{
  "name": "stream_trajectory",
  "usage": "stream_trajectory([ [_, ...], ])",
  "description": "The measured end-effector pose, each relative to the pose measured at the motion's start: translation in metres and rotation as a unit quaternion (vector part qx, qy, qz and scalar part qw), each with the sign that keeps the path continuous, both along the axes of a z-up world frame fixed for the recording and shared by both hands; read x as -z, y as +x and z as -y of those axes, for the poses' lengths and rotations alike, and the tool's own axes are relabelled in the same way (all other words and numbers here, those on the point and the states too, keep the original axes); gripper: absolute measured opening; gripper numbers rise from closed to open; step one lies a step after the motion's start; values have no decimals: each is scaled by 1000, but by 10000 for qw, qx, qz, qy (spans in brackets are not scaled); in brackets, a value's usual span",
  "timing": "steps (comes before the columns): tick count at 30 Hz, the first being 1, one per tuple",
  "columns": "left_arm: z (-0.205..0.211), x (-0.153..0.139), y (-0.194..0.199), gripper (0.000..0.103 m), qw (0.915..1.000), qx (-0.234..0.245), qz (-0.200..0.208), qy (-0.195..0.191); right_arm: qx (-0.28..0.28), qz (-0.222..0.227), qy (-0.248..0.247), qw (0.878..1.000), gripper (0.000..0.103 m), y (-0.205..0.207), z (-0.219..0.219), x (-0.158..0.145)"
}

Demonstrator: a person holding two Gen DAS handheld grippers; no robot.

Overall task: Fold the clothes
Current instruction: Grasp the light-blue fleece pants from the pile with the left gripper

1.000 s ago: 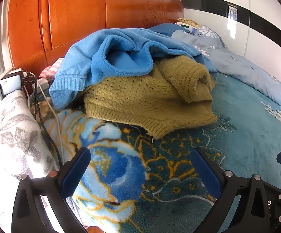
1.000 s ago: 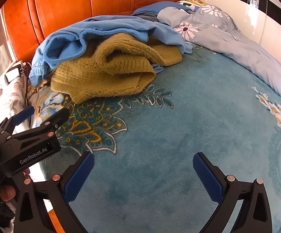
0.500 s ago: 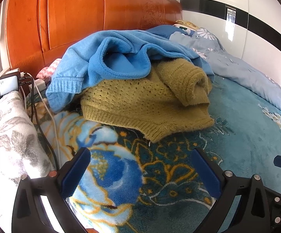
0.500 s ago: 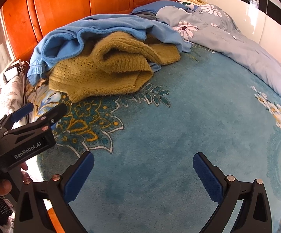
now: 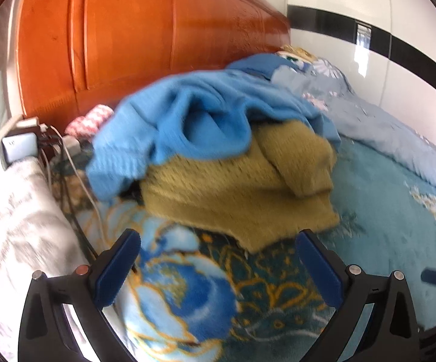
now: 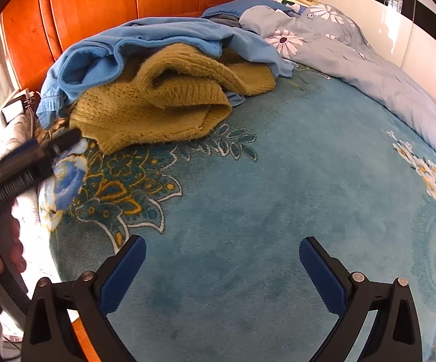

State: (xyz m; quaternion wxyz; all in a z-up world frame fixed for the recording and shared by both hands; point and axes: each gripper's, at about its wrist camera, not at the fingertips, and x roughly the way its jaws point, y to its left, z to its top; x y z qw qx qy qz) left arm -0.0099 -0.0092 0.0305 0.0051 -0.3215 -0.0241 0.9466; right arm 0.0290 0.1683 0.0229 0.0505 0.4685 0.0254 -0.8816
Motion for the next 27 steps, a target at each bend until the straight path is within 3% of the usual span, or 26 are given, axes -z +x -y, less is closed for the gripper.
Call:
stream_trajectory([
  [11, 44, -48, -50, 103, 9965, -328, -493, -594, 177, 45, -71, 9998, 103, 0, -13, 3],
  [20, 78, -44, -73, 102, 9954, -446, -196, -819, 393, 58, -169, 9991, 103, 4, -29, 7],
  [22, 78, -40, -79, 95, 9956, -429, -66, -836, 438, 50, -196, 9988, 103, 5, -33, 7],
  [24, 77, -34, -86, 73, 9962, -396, 151, -756, 484, 41, -232, 9985, 103, 7, -37, 6],
  [26, 76, -30, -93, 65, 9965, -342, 364, -671, 530, 31, -269, 9982, 103, 8, -40, 6],
  [27, 72, -30, -93, 55, 9963, -283, 365, -728, 547, 25, -283, 9981, 103, 9, -42, 6],
])
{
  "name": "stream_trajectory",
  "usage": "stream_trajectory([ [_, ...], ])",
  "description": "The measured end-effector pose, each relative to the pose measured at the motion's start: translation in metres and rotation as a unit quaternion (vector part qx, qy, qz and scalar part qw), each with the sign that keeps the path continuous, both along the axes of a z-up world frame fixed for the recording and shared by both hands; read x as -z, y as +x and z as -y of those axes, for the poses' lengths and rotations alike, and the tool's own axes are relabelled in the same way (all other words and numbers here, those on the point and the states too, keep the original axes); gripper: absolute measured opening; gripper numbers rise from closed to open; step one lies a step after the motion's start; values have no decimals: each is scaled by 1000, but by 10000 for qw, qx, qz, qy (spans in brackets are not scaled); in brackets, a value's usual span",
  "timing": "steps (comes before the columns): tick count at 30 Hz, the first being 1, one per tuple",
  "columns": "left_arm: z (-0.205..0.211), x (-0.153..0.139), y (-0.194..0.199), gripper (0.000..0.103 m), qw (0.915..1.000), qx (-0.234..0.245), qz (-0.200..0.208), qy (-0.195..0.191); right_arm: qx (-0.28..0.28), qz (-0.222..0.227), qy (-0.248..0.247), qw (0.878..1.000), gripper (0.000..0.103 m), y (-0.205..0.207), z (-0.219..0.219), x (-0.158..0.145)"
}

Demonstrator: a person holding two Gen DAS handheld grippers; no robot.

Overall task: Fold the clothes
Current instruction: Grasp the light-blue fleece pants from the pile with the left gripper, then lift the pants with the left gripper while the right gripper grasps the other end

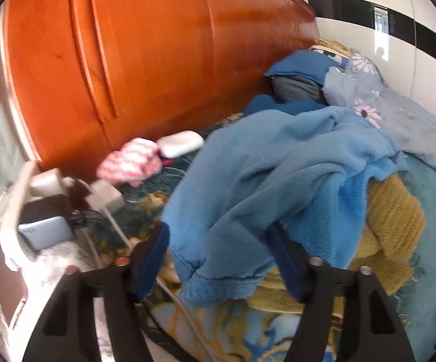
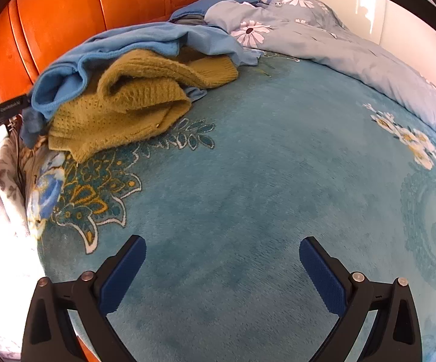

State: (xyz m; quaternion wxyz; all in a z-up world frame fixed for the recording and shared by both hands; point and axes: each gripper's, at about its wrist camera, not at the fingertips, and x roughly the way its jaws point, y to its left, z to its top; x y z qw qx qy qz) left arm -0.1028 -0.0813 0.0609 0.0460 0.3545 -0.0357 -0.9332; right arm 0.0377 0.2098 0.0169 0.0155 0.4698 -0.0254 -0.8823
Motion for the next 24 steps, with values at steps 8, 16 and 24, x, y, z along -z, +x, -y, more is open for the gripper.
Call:
stream_trajectory([
  [8, -9, -28, 3, 8, 9995, -3, -302, 58, 113, -172, -104, 9997, 103, 13, -14, -11],
  [16, -33, -122, 21, 8, 9852, 719, -1311, 834, 335, -433, -222, 9983, 103, 29, -40, -24],
  [24, -160, -212, 74, 8, 9290, 2751, -2192, 1152, 819, -730, -398, 9932, 103, 52, -89, -38],
])
